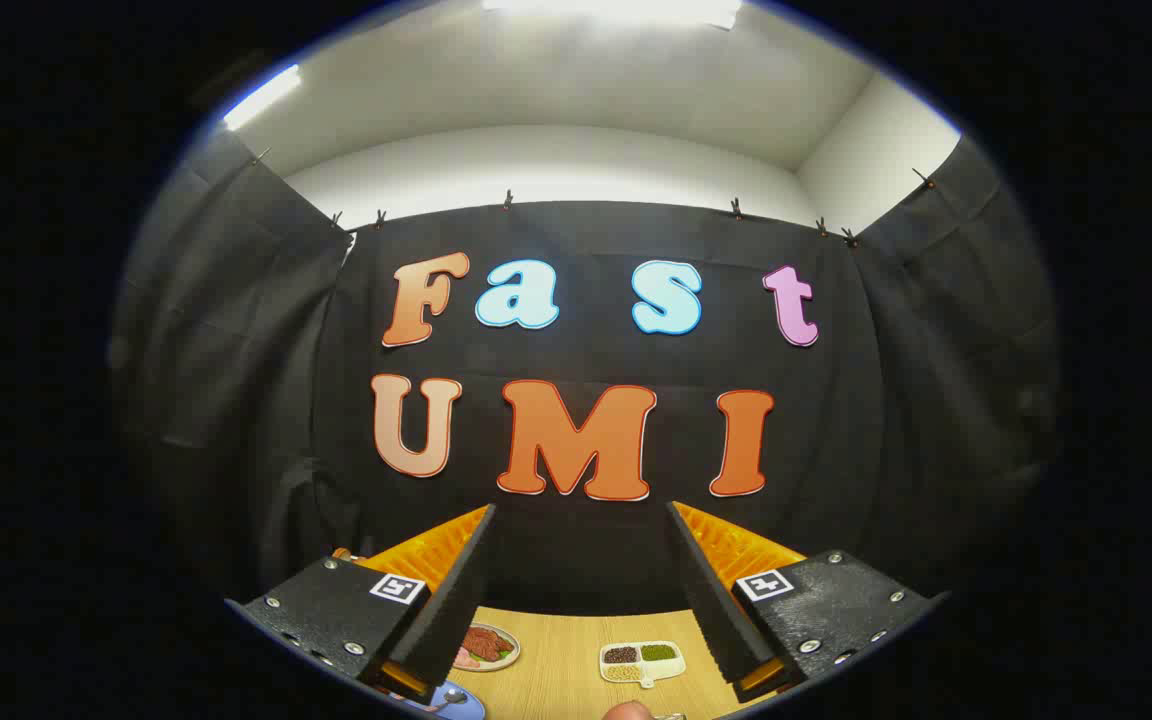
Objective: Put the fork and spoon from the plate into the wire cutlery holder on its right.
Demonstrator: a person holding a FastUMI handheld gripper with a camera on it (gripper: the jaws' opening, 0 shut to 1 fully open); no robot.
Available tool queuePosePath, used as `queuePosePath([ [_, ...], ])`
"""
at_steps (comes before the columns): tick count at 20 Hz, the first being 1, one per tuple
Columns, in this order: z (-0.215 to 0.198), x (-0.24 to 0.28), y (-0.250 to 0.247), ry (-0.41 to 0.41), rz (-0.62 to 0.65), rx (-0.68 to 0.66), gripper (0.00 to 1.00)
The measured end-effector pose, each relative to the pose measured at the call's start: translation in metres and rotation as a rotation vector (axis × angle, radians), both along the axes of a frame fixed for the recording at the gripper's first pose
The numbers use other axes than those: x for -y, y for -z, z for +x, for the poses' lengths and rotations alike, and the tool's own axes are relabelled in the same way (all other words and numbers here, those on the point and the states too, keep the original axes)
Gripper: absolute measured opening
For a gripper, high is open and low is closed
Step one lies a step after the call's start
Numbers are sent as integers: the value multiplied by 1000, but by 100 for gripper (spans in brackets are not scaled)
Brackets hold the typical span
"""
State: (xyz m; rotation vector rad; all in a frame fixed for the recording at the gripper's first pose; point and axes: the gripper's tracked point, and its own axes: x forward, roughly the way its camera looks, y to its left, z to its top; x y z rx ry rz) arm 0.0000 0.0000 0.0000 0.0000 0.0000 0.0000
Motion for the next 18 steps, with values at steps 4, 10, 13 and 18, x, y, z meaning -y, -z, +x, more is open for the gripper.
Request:
queuePosePath([
  [4, -1, -3, 3, -13, 2, -4, 97],
  [10, 6, -10, 6, -27, 8, -6, 97],
  [13, 6, -16, 9, -38, 6, -14, 97],
  [18, 6, -23, 17, -51, 2, -20, 97],
])
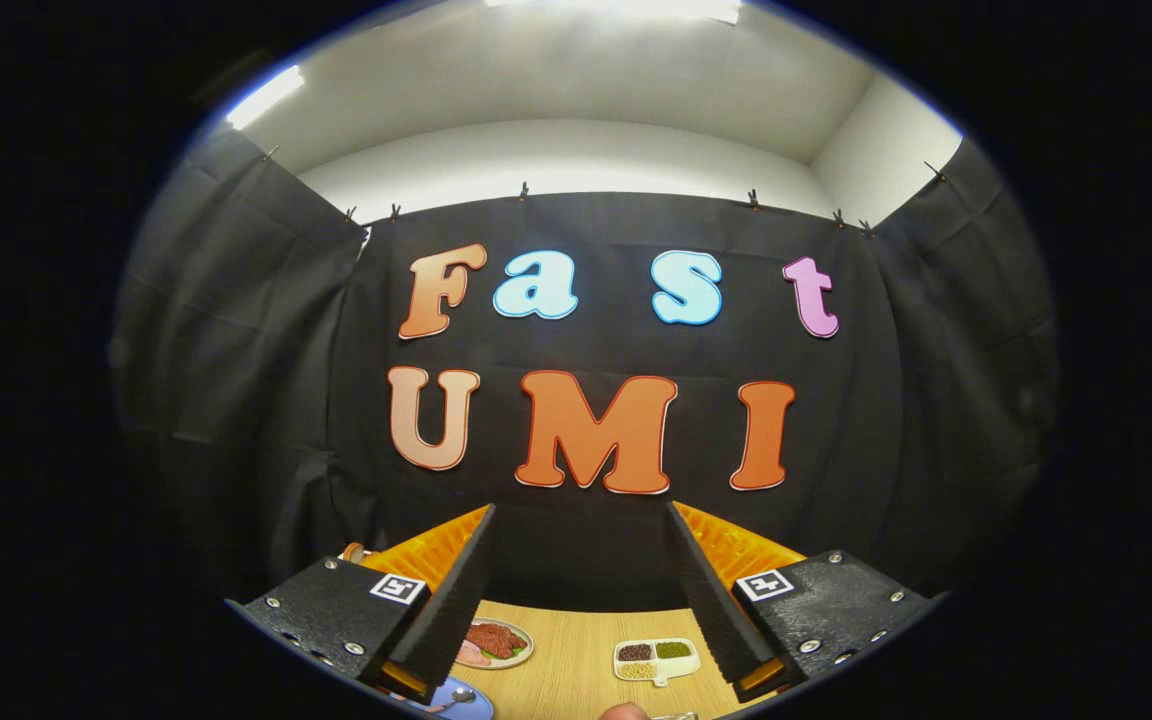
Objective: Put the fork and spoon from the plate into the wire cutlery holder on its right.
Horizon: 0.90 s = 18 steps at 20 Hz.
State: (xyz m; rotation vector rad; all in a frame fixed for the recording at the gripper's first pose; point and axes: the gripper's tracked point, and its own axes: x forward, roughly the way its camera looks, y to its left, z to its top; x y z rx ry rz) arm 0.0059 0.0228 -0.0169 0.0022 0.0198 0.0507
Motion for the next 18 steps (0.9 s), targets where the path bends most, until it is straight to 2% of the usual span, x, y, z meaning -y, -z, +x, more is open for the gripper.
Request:
queuePosePath([
  [7, 5, -12, 16, 3, 7, -11, 97],
  [10, 8, -33, 33, -37, 9, -47, 97],
  [18, -11, -103, 127, -167, -4, -331, 97],
])
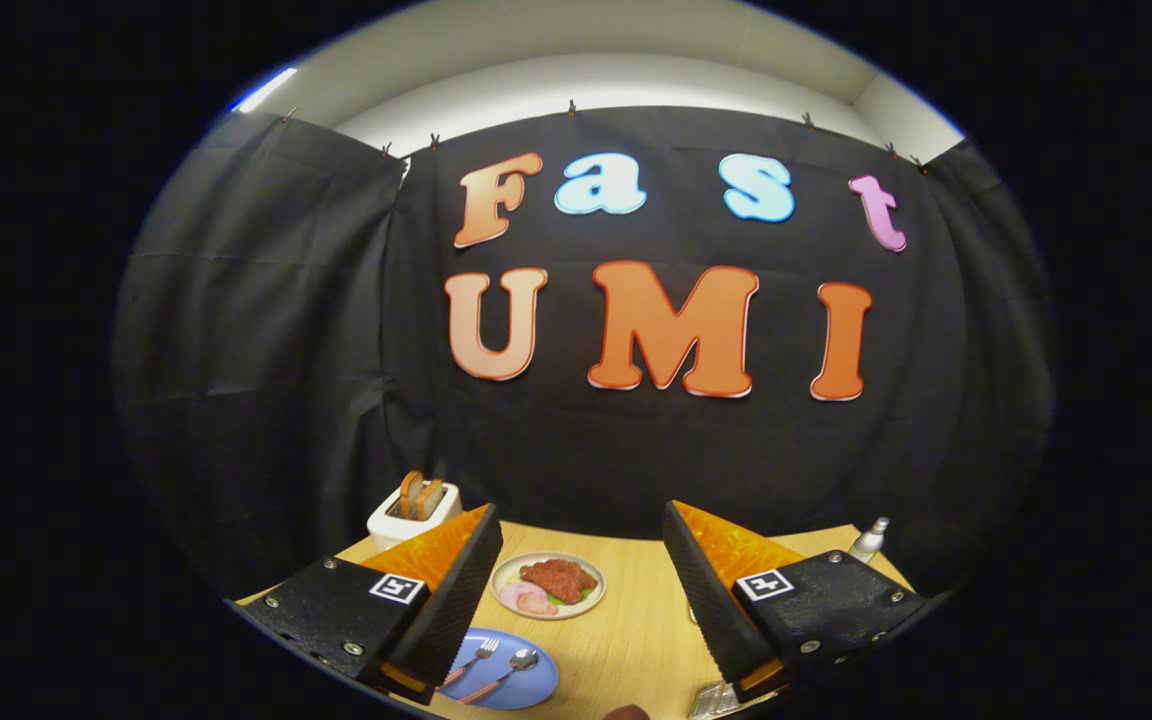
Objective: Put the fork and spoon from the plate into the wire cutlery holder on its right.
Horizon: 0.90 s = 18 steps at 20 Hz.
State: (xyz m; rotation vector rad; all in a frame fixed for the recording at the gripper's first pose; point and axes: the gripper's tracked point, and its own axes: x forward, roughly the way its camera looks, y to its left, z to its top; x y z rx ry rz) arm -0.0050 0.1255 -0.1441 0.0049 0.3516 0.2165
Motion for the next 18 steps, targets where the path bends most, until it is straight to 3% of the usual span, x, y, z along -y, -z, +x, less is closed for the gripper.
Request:
queuePosePath([
  [5, -30, -38, 93, -44, -1, -272, 97],
  [10, -65, -58, 182, -23, -6, -541, 93],
  [18, -115, -81, 275, 22, -34, -750, 83],
])
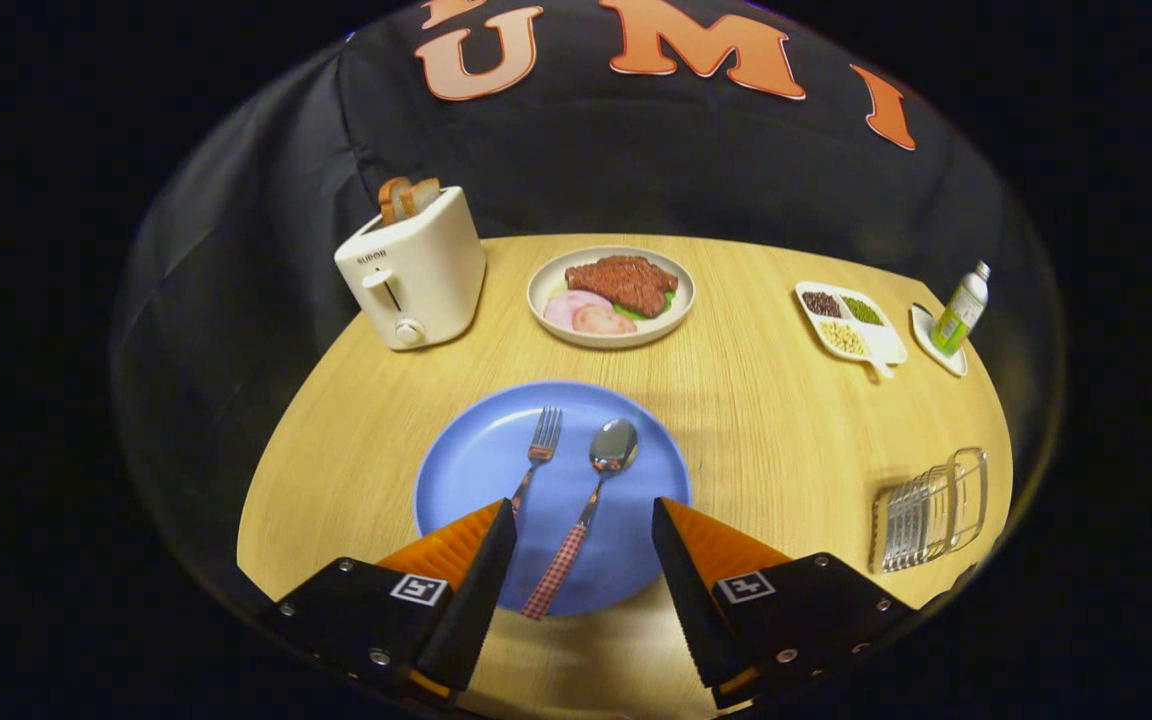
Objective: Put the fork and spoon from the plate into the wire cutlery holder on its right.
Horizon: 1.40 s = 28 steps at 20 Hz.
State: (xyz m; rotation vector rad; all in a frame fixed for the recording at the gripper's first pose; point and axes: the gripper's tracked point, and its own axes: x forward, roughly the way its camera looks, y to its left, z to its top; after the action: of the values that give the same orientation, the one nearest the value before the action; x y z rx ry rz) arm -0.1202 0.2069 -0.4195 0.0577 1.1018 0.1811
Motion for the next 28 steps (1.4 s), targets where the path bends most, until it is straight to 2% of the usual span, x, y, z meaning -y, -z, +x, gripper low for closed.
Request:
queuePosePath([
  [4, -13, -5, 24, 45, -11, -43, 69],
  [9, -20, -7, 40, 110, -16, -60, 42],
  [15, -21, -5, 43, 108, -17, -66, 13],
  [19, -15, 14, 28, 106, -21, -50, 8],
  [28, 9, 84, -38, 75, -47, 79, 8],
])
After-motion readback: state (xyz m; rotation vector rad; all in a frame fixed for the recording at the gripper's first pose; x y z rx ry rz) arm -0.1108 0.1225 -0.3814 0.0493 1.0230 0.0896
